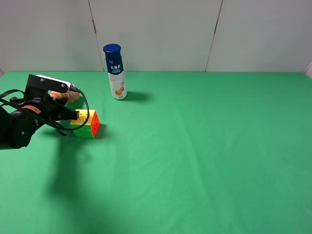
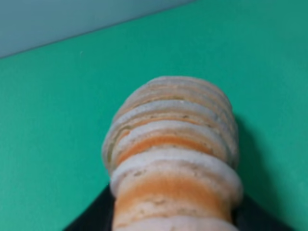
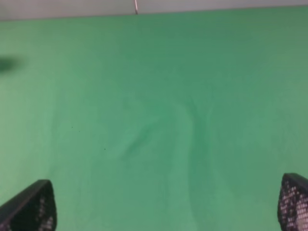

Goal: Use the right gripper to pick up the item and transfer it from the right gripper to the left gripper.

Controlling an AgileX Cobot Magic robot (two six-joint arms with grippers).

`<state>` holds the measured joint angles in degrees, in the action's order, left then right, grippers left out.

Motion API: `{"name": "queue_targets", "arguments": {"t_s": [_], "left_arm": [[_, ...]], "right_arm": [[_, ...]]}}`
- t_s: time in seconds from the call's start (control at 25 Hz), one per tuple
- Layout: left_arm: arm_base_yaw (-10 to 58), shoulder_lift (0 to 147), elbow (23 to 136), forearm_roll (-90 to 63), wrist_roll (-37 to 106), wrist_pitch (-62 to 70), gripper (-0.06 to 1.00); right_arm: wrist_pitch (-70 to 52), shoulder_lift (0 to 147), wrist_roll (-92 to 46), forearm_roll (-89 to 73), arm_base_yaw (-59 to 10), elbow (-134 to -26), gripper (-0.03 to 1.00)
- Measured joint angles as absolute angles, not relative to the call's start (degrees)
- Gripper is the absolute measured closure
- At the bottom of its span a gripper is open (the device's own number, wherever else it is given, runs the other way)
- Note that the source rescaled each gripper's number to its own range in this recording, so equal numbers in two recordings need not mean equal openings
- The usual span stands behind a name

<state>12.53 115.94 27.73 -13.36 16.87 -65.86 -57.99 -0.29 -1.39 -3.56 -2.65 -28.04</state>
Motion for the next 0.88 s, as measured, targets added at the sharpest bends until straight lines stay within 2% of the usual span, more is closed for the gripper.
{"name": "queue_targets", "arguments": {"t_s": [0.04, 0.12, 0.2, 0.28, 0.52, 0.88], "left_arm": [[12.5, 115.9, 27.7, -13.4, 16.9, -65.9, 0.65], [12.5, 115.9, 27.7, -13.3, 16.9, -65.9, 0.37], [12.5, 115.9, 27.7, -13.3, 16.9, -65.9, 0.15], [12.5, 115.9, 27.7, -13.5, 16.9, -66.0, 0.04], [12.5, 113.2, 27.7, -15.2, 17.3, -62.2, -0.03], [12.5, 88.1, 28.3, -18.6, 18.1, -34.9, -0.03]], "right_arm": [[-58.0, -0.3, -1.4, -3.6, -2.7, -28.0, -0.03], [-58.0, -0.3, -1.4, -3.6, -2.7, -28.0, -0.03], [-58.0, -0.3, -1.4, -3.6, -2.7, -28.0, -0.03], [-58.0, -0.3, -1.4, -3.6, -2.7, -28.0, -0.03], [-58.0, -0.3, -1.4, -3.6, -2.7, -28.0, -0.03], [-57.9, -0.3, -1.4, -3.6, -2.7, -28.0, -0.03]]}}
